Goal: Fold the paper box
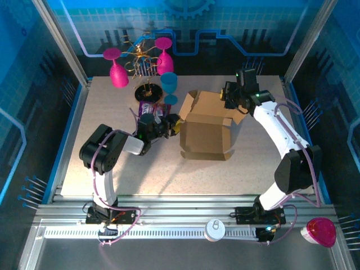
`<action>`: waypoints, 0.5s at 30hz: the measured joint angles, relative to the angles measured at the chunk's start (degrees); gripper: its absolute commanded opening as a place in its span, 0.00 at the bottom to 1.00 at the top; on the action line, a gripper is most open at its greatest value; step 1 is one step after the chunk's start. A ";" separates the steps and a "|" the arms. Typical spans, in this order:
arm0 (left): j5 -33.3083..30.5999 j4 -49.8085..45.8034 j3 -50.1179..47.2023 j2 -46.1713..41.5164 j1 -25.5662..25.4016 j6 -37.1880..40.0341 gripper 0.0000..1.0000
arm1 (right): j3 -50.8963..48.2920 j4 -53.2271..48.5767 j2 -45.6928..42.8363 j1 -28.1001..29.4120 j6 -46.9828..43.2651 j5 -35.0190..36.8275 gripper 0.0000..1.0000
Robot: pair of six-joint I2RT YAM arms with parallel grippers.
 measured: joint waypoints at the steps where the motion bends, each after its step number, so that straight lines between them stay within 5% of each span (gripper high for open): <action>1: -0.09 0.52 -0.57 0.00 -0.02 0.00 0.40 | 0.00 0.00 0.04 -0.15 0.02 -0.07 0.00; 15: -0.26 9.44 -1.64 2.99 -0.04 -0.68 0.41 | -0.04 0.00 1.03 -1.95 0.90 -1.40 0.00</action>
